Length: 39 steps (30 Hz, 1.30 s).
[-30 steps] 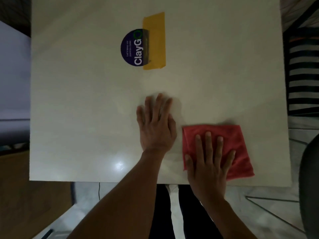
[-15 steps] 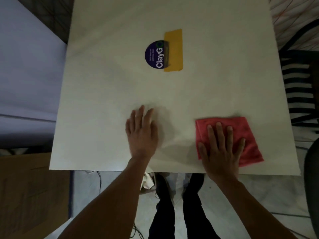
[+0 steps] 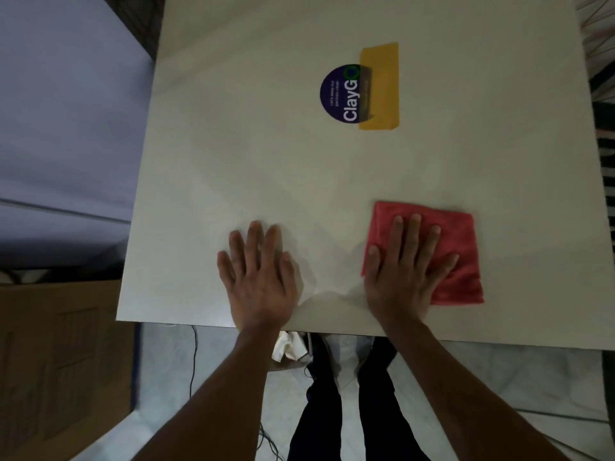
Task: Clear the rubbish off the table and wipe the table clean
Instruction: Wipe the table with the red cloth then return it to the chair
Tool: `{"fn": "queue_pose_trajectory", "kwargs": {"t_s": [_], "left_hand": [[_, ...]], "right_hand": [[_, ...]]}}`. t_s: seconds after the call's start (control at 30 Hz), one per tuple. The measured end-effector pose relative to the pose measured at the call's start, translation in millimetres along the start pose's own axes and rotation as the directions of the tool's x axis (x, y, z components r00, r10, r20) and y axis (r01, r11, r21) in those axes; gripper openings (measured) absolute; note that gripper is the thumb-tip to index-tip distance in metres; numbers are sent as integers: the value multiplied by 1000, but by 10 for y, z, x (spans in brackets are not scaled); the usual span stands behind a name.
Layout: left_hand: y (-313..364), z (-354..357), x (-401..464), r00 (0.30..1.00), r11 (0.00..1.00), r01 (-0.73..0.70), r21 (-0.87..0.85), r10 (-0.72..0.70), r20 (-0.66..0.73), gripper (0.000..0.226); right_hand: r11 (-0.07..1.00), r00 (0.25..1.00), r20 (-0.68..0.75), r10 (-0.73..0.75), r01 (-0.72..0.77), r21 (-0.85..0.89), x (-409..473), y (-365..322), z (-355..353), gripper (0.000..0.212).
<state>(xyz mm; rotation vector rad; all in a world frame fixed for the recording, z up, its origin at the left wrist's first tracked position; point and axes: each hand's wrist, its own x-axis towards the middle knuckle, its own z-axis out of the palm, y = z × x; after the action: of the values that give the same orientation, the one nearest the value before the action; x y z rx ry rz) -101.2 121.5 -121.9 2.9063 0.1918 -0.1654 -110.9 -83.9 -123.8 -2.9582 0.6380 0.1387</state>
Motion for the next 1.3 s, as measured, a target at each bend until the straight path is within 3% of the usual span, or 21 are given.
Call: {"fn": "queue_pose_trajectory", "kwargs": {"t_s": [0.2,0.4,0.57,0.77,0.83,1.0,1.2,1.3], "left_hand": [[-46,-32,1,1000,1000,3,-7,-3,25,57],[-54,-50,-1,1000,1000,7,-28,-6,23,56],[-45,-31,17,1000,1000,-6,-12,6,15,55],[-32,-28,1,1000,1000,3,-29,-3,5,55],[-33,-30,-3,1000,1000,3,-25,-3,8,56],[-24,-44,0,1000,999,15,-37,-14,12,56],[-20,-109,-19,999,997,-12,-75,15,43,57],[-43,-135,-37,997,995,-22,-95,29,70,59]], "right_hand": [[965,965,44,-259,256,50,-750,-607,82,66],[931,935,7,-356,353,93,-812,-304,84,60],[968,969,-6,-249,249,18,-379,192,3,60],[990,992,-5,124,-123,70,-44,-210,2,63],[992,996,-9,94,-93,87,-134,-343,27,64],[988,987,76,-139,133,77,-831,-451,38,65],[951,964,157,-213,168,260,-915,-300,-173,56],[937,979,168,-114,50,346,-782,-112,-411,56]]}}
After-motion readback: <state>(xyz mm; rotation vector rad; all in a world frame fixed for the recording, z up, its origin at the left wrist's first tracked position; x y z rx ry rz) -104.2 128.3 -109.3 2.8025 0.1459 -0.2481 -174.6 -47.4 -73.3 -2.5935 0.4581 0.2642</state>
